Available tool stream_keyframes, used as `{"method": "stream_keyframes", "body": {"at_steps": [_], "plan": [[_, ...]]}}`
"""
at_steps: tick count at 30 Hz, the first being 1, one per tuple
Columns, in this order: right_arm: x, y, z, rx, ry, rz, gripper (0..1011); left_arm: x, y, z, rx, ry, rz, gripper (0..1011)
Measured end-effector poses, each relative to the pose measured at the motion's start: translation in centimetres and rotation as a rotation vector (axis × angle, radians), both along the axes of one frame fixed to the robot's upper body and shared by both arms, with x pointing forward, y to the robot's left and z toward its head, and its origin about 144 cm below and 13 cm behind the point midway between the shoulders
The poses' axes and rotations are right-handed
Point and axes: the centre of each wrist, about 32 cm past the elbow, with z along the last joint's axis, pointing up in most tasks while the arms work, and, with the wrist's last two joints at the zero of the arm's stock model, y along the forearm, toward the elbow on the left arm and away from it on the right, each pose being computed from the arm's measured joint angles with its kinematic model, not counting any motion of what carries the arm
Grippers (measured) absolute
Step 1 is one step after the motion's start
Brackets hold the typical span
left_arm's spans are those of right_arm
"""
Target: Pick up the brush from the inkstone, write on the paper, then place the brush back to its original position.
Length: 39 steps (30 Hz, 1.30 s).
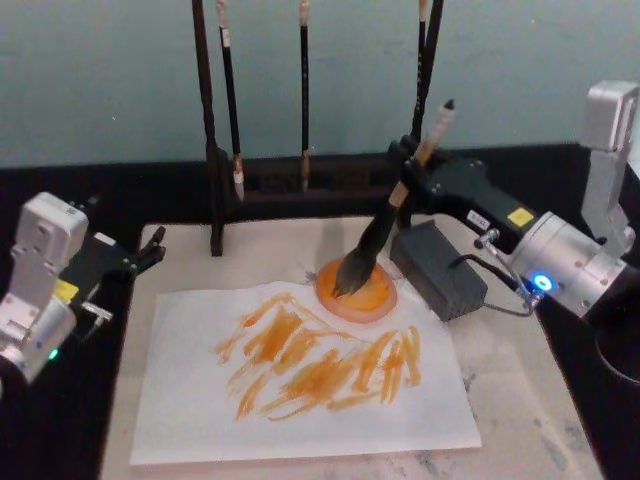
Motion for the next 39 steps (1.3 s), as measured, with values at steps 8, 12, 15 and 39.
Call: {"method": "stream_keyframes", "body": {"at_steps": [8, 12, 15, 39], "plan": [[1.8, -0.7, -0.6, 0.12, 0.154, -0.069, 175, 0.0, 0.0, 0.0, 0.0, 0.0, 0.0, 1001], [2.5, -0.9, -0.9, 0.167, 0.218, -0.102, 175, 0.0, 0.0, 0.0, 0.0, 0.0, 0.0, 1001], [2.9, -1.1, -1.1, 0.198, 0.261, -0.126, 175, 0.0, 0.0, 0.0, 0.0, 0.0, 0.0, 1001], [4.5, -1.9, -1.9, 0.355, 0.52, -0.262, 175, 0.0, 0.0, 0.0, 0.0, 0.0, 0.0, 1001]]}}
